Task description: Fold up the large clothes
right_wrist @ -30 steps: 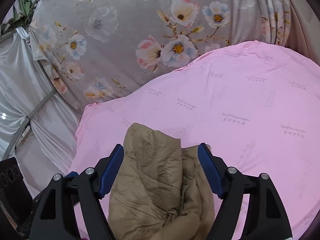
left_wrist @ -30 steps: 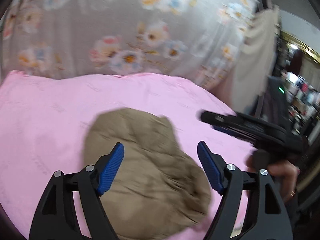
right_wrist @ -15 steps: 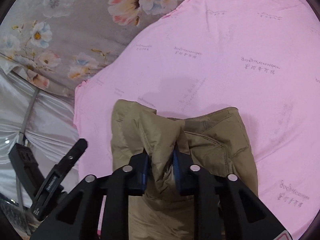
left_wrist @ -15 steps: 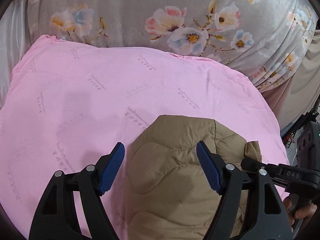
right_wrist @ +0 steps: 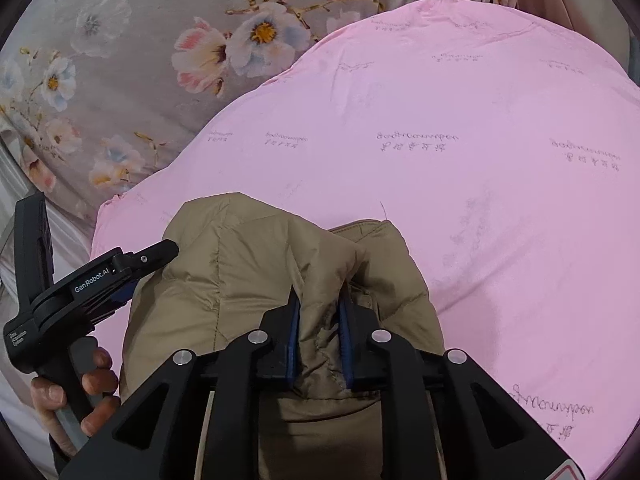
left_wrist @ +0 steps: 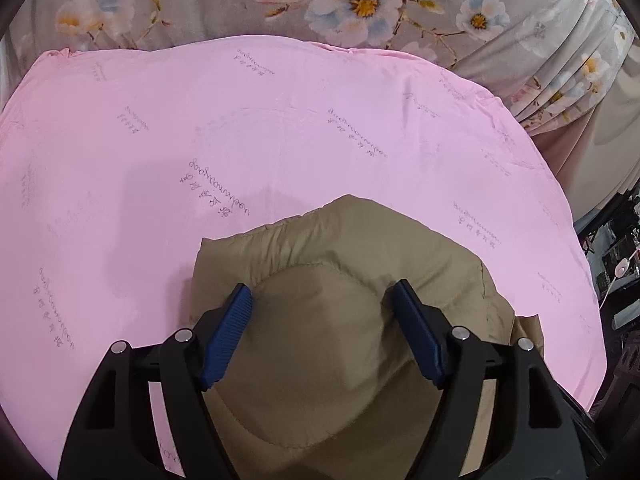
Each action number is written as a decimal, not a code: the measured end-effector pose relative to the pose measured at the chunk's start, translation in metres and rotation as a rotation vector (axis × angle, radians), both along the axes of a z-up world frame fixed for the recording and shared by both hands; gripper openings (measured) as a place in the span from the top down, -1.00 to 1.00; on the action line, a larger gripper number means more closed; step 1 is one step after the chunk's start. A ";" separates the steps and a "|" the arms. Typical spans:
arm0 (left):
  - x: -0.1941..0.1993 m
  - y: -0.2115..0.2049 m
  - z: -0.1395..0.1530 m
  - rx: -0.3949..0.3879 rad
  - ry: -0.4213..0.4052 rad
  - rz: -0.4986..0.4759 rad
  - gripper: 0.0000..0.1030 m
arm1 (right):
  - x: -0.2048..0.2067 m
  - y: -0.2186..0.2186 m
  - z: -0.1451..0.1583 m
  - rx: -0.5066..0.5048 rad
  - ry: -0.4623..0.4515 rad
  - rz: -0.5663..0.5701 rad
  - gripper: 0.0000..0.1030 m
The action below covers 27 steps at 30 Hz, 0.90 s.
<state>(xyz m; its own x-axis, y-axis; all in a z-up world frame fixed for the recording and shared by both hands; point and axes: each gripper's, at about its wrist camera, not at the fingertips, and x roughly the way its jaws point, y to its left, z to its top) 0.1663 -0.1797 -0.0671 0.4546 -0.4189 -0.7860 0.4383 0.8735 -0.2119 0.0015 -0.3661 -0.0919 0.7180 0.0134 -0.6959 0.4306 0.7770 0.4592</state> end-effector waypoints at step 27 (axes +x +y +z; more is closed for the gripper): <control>-0.016 -0.032 -0.042 0.152 -0.229 0.040 -0.63 | 0.002 0.001 -0.039 -0.028 -0.073 0.001 0.63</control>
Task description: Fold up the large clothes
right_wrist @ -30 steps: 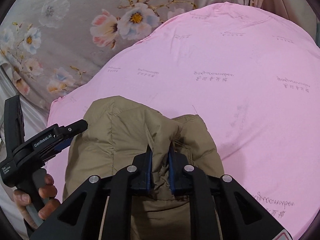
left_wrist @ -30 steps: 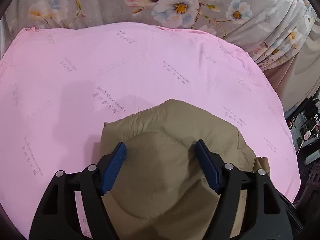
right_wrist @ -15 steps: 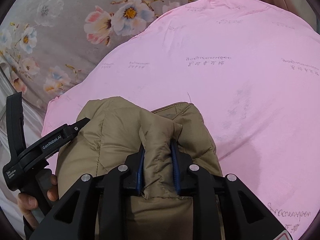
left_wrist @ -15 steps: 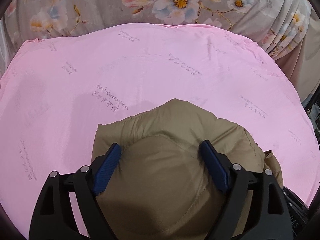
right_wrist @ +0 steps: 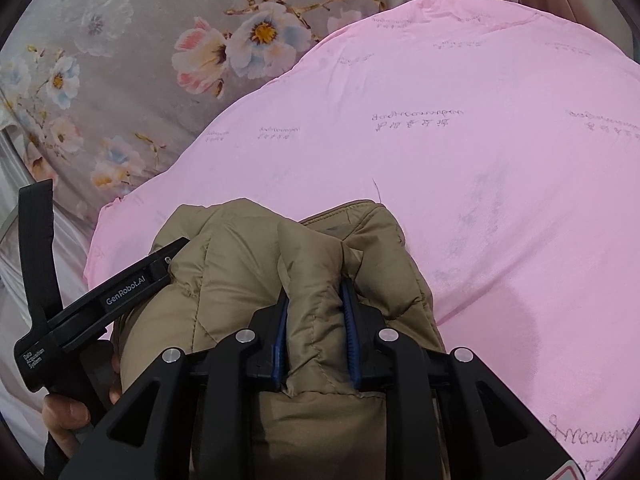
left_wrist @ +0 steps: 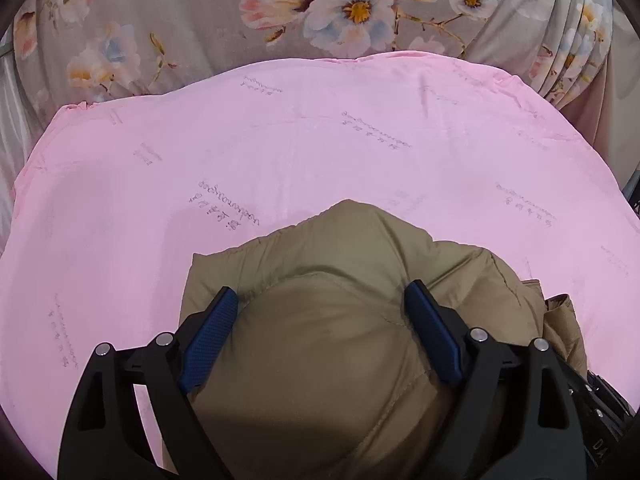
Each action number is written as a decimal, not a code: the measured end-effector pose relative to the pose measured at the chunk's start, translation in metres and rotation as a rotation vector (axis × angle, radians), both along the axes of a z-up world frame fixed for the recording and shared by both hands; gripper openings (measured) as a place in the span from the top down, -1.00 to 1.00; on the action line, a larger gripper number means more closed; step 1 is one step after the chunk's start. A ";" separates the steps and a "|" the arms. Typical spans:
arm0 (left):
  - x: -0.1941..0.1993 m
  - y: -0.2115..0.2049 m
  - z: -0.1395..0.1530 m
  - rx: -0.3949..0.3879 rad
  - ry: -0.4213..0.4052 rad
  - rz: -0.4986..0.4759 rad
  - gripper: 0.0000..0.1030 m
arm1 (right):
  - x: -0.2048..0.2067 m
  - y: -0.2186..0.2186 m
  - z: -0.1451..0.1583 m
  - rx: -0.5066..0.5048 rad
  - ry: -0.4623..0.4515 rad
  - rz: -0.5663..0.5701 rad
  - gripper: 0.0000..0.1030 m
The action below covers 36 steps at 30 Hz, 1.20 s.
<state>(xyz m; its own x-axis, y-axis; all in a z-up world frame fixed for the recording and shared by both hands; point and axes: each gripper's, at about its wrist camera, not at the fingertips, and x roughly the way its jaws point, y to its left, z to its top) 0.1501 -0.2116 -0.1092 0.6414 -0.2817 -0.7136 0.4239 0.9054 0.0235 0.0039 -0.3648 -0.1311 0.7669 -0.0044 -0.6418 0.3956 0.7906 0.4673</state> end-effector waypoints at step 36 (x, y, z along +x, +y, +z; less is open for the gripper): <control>-0.130 0.083 0.009 0.058 0.159 -0.143 -0.71 | -0.114 0.060 0.038 0.017 0.254 0.303 0.94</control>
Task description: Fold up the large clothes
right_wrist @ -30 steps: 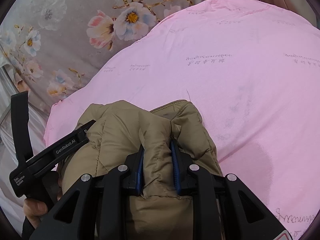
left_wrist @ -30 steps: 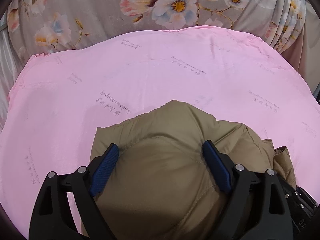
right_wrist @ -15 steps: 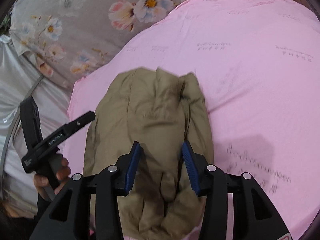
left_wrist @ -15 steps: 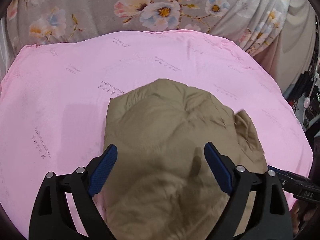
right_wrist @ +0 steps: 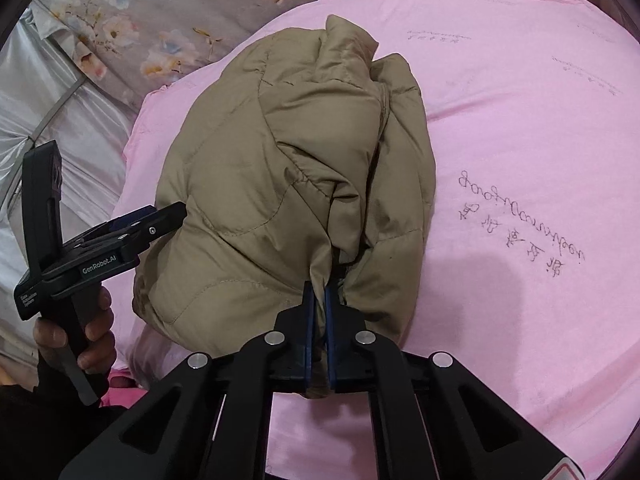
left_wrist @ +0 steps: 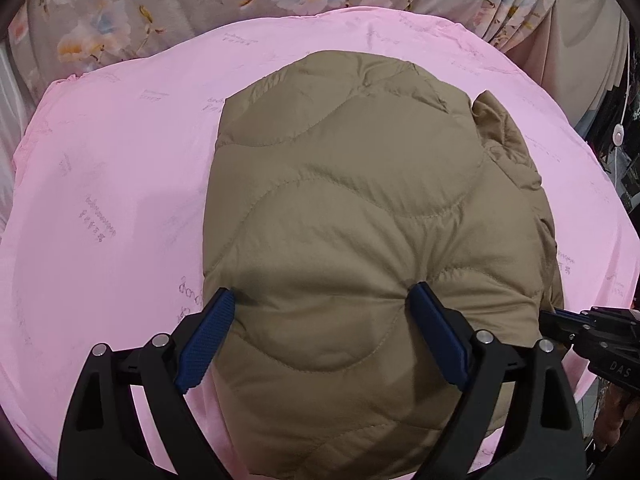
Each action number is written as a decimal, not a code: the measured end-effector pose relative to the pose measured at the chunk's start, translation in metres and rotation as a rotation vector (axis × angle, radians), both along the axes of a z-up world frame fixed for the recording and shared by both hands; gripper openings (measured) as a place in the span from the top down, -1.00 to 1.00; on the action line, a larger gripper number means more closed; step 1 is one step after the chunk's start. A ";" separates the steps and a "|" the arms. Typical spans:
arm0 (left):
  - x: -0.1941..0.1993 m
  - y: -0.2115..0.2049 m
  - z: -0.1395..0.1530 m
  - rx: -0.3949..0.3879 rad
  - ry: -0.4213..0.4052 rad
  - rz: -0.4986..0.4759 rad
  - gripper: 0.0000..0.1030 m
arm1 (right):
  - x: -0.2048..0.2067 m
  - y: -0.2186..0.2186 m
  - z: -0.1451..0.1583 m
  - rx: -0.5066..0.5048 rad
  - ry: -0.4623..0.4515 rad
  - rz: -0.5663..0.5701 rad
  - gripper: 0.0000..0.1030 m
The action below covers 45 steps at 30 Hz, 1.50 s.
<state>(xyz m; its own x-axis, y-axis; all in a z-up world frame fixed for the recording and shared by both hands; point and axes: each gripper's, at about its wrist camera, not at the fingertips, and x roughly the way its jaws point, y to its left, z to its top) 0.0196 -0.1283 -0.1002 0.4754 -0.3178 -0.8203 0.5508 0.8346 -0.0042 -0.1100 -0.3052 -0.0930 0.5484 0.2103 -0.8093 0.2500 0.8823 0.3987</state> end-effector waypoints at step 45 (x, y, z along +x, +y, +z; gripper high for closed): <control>0.081 0.046 0.021 -0.270 0.199 0.113 -0.81 | 0.014 -0.123 0.033 0.250 -0.098 -0.233 -0.17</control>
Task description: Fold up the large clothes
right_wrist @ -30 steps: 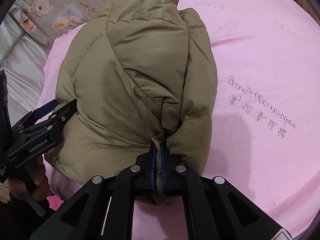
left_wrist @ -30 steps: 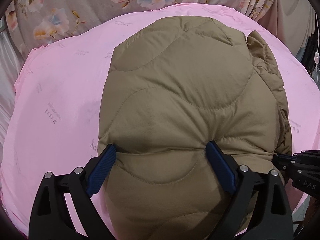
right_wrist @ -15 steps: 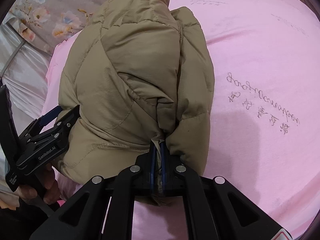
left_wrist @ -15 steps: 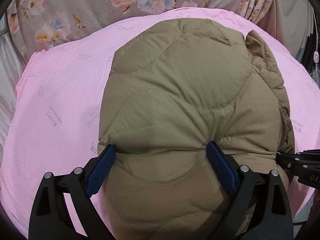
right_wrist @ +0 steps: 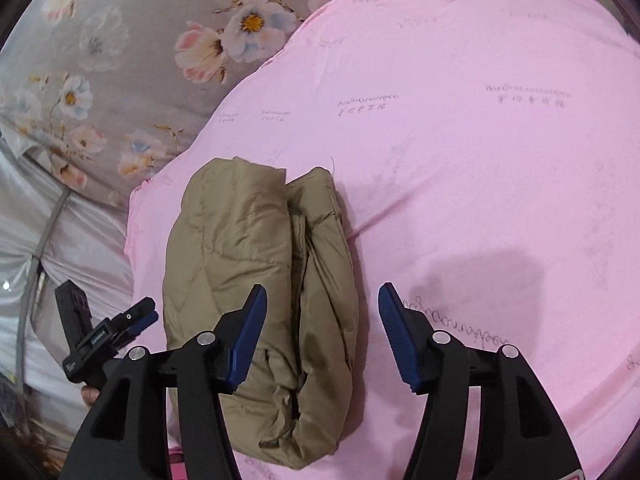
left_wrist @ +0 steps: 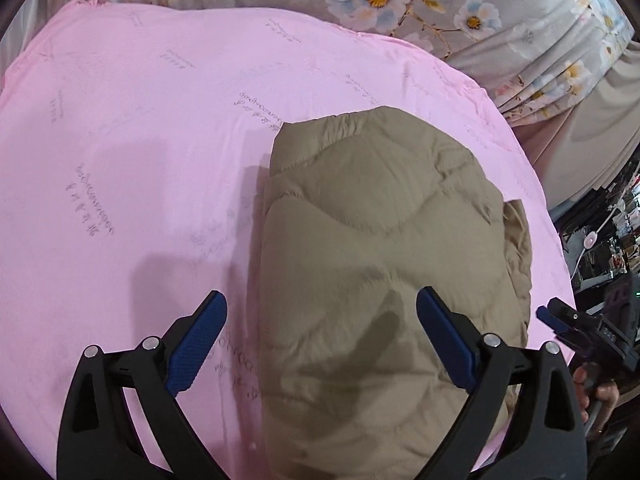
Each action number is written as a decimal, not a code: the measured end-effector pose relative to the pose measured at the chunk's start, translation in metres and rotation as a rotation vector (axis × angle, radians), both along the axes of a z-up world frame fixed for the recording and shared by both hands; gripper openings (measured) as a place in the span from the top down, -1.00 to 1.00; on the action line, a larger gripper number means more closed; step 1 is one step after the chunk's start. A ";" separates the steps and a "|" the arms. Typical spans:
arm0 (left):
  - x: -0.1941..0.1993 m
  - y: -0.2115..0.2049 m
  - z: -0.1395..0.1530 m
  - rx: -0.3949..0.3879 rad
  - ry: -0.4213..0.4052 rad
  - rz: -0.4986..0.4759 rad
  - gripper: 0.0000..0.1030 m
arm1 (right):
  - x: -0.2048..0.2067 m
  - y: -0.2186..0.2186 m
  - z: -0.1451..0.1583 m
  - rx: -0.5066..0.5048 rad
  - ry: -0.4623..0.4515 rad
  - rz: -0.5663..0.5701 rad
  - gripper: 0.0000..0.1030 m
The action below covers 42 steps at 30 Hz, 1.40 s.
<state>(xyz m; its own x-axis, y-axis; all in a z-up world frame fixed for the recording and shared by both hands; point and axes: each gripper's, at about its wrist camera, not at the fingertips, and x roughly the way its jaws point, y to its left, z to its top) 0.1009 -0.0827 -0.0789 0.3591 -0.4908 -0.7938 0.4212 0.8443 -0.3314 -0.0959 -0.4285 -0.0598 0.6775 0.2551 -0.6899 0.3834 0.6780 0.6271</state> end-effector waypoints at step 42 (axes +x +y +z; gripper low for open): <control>0.038 -0.007 -0.042 -0.385 0.053 -0.194 -0.91 | 0.081 0.053 -0.062 0.377 -0.132 0.188 0.42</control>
<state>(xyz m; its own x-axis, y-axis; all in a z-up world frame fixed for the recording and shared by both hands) 0.1385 -0.0894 -0.1205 0.1949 -0.8091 -0.5544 0.5338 0.5617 -0.6321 -0.0153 -0.3751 -0.1222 0.6714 0.5995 -0.4356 0.1755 0.4424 0.8795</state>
